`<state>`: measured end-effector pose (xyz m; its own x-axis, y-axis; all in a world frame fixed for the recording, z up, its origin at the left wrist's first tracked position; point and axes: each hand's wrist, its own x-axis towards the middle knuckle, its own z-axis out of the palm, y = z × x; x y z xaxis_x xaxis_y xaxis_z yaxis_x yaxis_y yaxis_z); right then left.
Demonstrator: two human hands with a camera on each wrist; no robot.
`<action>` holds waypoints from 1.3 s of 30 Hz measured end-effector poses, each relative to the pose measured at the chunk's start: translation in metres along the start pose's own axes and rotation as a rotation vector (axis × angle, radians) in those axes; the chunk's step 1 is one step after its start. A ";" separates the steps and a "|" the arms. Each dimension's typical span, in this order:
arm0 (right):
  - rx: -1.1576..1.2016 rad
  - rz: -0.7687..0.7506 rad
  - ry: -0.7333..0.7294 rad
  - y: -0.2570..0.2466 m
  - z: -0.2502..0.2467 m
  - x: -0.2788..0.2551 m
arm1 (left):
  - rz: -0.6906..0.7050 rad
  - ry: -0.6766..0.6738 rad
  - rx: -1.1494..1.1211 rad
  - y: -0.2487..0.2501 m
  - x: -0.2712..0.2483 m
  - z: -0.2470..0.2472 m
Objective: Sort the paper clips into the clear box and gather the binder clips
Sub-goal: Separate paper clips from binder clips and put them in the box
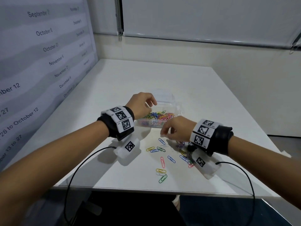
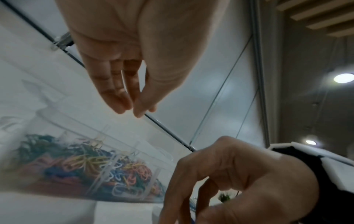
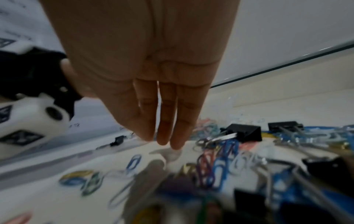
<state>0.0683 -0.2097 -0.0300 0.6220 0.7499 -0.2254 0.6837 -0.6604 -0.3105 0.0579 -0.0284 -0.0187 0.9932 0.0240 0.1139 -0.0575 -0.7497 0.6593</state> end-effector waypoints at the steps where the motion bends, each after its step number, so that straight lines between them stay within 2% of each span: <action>1: -0.025 -0.015 -0.024 -0.003 0.005 -0.001 | 0.012 -0.024 0.002 0.001 -0.003 0.000; 6: -0.032 -0.114 -0.074 -0.011 0.021 -0.012 | 0.085 -0.254 0.194 0.003 -0.026 0.005; 8: 0.002 -0.113 -0.101 -0.010 0.019 -0.017 | 0.094 -0.382 0.276 0.006 -0.039 0.008; 11: 0.006 -0.094 -0.055 0.000 0.009 -0.021 | 0.054 -0.589 0.387 0.012 -0.056 0.015; 13: -0.021 -0.046 -0.039 0.010 0.002 -0.025 | 0.053 -0.648 0.440 0.015 -0.065 0.019; 17: -0.090 0.035 -0.104 0.021 -0.002 -0.031 | 0.114 -0.649 0.383 0.022 -0.080 0.031; 24: -0.062 0.026 -0.082 0.022 0.006 -0.031 | 0.175 -0.707 0.411 0.034 -0.093 0.051; 31: -0.051 0.001 -0.086 0.017 0.002 -0.032 | 0.146 -0.623 0.306 0.022 -0.081 0.043; 39: -0.120 -0.019 -0.158 -0.004 0.010 -0.039 | -0.014 -0.504 0.362 0.011 -0.086 0.032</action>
<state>0.0375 -0.2355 -0.0288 0.5474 0.7527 -0.3657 0.7413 -0.6390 -0.2055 -0.0248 -0.0600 -0.0453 0.9245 -0.2133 -0.3160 -0.0936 -0.9305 0.3541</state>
